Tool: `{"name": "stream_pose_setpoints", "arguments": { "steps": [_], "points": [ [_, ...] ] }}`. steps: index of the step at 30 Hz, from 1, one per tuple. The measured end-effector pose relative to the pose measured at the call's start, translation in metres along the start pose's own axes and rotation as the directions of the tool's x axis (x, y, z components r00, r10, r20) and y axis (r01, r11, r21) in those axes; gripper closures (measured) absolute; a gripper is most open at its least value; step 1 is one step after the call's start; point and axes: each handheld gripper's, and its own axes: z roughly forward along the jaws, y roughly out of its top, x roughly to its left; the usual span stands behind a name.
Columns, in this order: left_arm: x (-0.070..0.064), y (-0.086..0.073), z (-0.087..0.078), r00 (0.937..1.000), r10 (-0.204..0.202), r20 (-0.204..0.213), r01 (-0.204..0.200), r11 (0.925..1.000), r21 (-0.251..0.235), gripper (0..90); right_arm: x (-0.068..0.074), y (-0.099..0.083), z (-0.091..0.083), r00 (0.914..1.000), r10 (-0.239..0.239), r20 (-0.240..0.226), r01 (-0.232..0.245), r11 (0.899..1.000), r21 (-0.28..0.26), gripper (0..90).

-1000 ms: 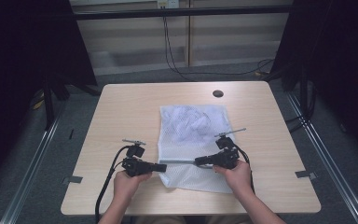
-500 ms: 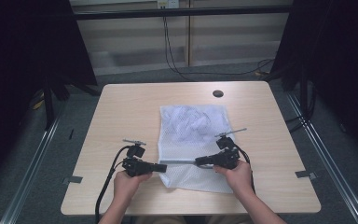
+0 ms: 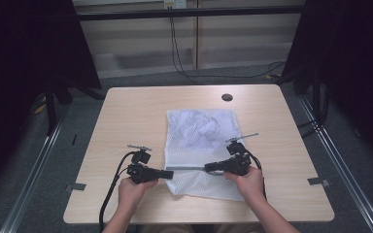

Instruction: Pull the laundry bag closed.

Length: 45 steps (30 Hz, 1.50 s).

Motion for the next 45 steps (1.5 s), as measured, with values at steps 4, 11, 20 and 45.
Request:
{"name": "stream_pose_setpoints", "arguments": {
  "steps": [4,11,20,45],
  "points": [
    [-0.001,0.0,0.0,1.0,0.0,-0.002,0.0,1.0,0.0,88.4,-0.001,-0.001,-0.001,1.0,0.002,-0.007,-0.002,1.0,0.004,86.6],
    [-0.001,0.0,0.001,1.0,-0.008,-0.003,0.008,1.0,-0.001,88.4,-0.002,-0.001,-0.003,1.0,0.003,-0.001,-0.003,1.0,0.0,86.6],
    [0.001,0.0,0.0,1.0,-0.004,-0.001,0.004,1.0,0.003,88.4,-0.004,-0.002,-0.005,1.0,0.0,0.007,0.0,1.0,0.002,86.6],
    [0.002,0.0,-0.004,0.9998,-0.018,-0.001,0.018,0.9998,-0.008,88.4,-0.014,-0.007,-0.017,0.9997,0.006,0.024,-0.006,1.0,-0.003,86.5]
  ]
}}
